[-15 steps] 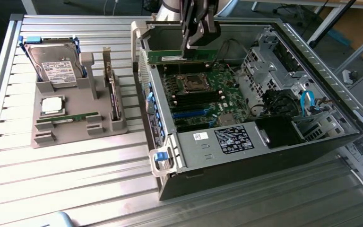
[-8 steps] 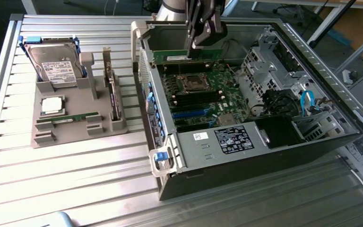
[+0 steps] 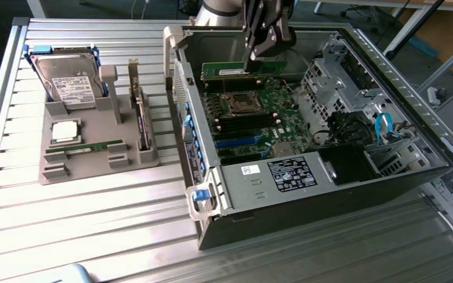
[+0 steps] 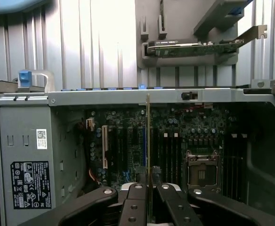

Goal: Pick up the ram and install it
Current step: 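Pick up the ram and move it above insertion slot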

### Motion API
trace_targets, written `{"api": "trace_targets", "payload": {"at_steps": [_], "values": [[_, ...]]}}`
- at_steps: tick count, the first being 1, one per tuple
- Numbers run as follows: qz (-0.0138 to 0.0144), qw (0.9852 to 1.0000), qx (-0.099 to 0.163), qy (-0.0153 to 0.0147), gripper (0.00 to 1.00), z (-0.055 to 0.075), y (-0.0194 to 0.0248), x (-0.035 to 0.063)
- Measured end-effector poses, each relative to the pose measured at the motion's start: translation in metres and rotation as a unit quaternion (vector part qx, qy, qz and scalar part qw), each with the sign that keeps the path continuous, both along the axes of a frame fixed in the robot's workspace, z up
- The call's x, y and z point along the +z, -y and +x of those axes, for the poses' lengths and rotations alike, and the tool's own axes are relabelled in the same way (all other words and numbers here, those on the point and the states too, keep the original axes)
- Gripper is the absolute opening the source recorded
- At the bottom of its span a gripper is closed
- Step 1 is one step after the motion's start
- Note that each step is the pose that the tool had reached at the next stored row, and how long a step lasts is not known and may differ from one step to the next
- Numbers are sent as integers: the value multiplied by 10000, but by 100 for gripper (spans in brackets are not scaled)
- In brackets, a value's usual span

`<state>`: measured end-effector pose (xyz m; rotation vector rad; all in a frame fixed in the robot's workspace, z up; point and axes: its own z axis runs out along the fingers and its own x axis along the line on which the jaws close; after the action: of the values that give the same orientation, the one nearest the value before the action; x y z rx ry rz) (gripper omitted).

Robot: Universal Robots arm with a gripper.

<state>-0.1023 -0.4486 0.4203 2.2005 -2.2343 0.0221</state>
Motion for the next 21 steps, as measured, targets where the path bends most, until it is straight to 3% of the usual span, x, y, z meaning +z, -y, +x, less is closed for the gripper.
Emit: {"api": "trace_targets", "payload": {"at_steps": [21], "values": [[0, 10000, 0, 0, 13, 317, 0, 0]]}}
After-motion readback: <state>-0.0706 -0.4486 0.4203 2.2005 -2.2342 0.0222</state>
